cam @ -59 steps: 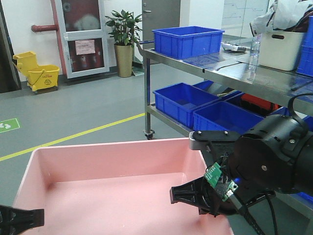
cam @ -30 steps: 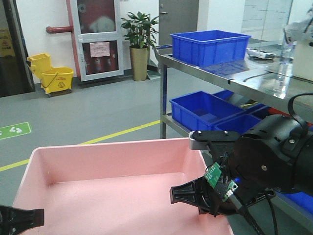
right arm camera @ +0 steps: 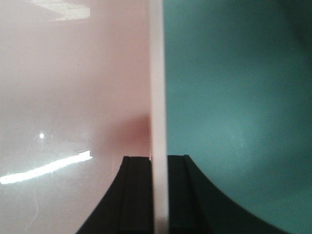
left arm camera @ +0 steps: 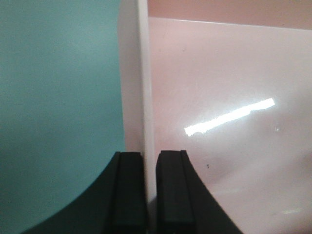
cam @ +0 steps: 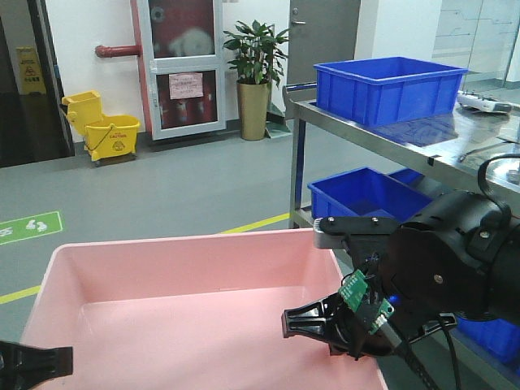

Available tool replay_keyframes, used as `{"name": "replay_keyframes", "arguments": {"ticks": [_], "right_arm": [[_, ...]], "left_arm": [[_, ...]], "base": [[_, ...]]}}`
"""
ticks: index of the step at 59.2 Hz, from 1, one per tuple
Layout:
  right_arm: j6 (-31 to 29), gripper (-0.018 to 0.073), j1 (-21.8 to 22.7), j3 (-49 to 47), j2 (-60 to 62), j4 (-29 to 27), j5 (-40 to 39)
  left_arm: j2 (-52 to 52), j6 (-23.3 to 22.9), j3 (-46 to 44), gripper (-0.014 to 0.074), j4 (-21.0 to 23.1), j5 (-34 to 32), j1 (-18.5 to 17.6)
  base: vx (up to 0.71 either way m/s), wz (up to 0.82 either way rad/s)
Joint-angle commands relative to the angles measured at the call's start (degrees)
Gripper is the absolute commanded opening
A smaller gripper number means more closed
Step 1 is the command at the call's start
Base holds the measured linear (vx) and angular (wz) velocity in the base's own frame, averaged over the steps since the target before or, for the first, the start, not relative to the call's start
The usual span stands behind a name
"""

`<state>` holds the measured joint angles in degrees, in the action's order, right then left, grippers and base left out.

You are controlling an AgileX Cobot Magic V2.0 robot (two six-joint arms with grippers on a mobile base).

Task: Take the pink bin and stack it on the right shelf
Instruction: 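Drive toward the metal shelf with blue crates carrying the bin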

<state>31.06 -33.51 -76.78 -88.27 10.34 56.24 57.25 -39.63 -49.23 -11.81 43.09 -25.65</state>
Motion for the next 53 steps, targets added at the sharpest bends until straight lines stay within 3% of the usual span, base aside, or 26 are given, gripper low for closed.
{"name": "replay_keyframes", "arguments": {"ticks": [1, 53], "right_arm": [[-0.29, -0.0009, 0.87, -1.33, 1.94, 5.79, -0.9], [-0.29, -0.0009, 0.87, -1.33, 1.94, 5.8, -0.95]], "left_arm": [[-1.75, -0.29, -1.93, 0.0146, -1.83, -3.82, 0.0], [-1.75, -0.29, -1.93, 0.0146, -1.83, -3.76, 0.0]], "base": [[0.41, 0.0], [0.41, -0.13]]}}
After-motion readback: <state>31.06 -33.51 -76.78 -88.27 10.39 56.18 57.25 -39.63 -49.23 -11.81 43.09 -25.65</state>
